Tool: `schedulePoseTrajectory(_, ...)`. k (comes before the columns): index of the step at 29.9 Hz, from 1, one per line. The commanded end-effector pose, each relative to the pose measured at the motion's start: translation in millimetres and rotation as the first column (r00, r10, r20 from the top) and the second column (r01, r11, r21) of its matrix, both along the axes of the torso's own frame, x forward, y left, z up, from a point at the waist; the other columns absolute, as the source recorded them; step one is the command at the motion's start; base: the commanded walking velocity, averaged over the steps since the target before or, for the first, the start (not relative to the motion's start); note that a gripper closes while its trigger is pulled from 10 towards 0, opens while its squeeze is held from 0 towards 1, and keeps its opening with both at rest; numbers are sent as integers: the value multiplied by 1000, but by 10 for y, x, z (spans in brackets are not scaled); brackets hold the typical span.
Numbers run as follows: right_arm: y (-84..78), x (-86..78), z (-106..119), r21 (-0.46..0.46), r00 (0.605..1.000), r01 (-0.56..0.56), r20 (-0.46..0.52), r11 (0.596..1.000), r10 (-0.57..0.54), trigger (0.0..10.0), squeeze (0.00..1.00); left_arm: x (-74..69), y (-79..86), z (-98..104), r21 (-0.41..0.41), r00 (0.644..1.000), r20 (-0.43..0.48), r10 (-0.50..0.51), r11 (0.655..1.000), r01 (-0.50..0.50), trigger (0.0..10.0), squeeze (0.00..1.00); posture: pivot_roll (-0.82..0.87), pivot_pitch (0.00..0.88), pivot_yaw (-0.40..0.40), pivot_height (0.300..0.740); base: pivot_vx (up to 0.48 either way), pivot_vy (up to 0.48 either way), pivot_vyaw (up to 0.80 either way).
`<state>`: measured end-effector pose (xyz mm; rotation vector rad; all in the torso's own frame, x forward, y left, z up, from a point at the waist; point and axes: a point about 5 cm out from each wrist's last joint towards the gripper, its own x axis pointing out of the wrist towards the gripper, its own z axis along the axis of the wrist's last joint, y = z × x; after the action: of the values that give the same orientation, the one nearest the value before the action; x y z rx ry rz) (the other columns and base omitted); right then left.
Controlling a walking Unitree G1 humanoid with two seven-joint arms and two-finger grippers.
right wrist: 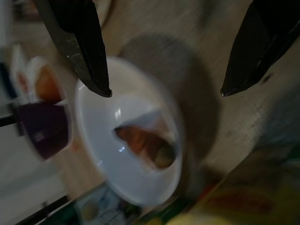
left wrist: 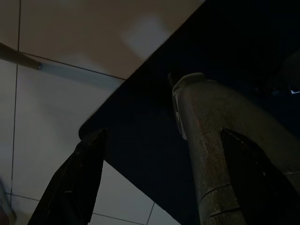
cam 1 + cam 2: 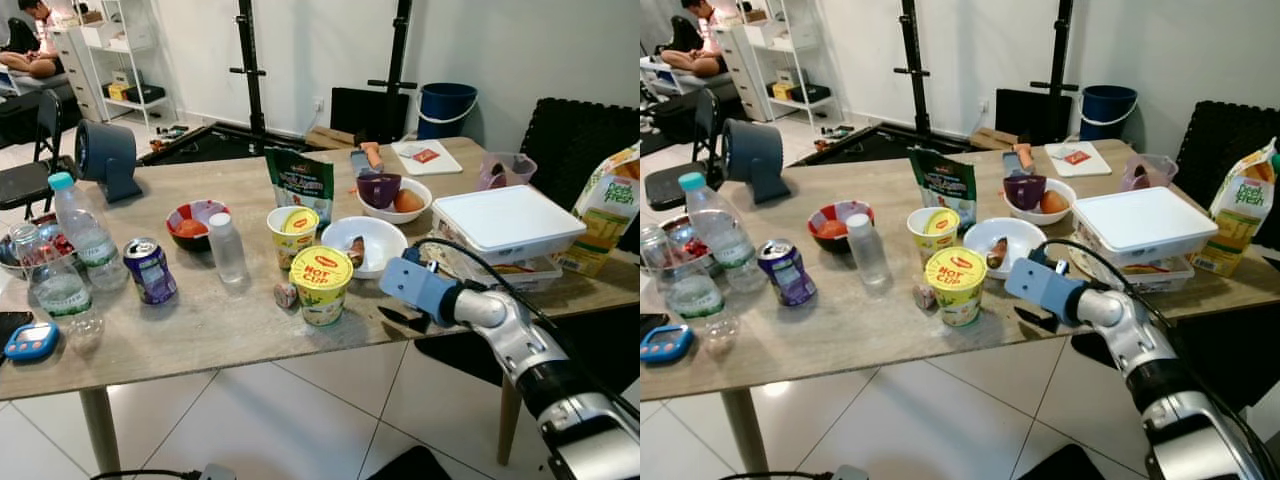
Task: Restocking fridge
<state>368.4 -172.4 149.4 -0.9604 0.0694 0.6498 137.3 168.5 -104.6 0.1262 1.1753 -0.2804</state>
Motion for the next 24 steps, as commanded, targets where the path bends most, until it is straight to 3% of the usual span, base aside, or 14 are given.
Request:
schedulePoseTrajectory(1, 19, 4, -38, -22, 1000, -5, 3, 1000, 5, 10000, 0, -105, -22, -38, 3, 999, -39, -7, 1000, 8, 10000, 0, -69, 0, 0, 740, 0, 0, 0)
schedulePoseTrajectory(16, 130, 169, 92, -216, 997, -73, -4, 974, 74, 10000, 0, -138, -42, -49, -4, 999, -41, 5, 1000, -5, 10000, 0, -52, 0, -22, 740, 0, 0, 0)
schedulePoseTrajectory(24, 216, 210, 123, -229, 996, -94, -16, 969, 93, 10000, 0, -169, -59, -59, -9, 999, -48, 10, 1000, -11, 10000, 0, -46, 0, -29, 740, 0, 0, 0)
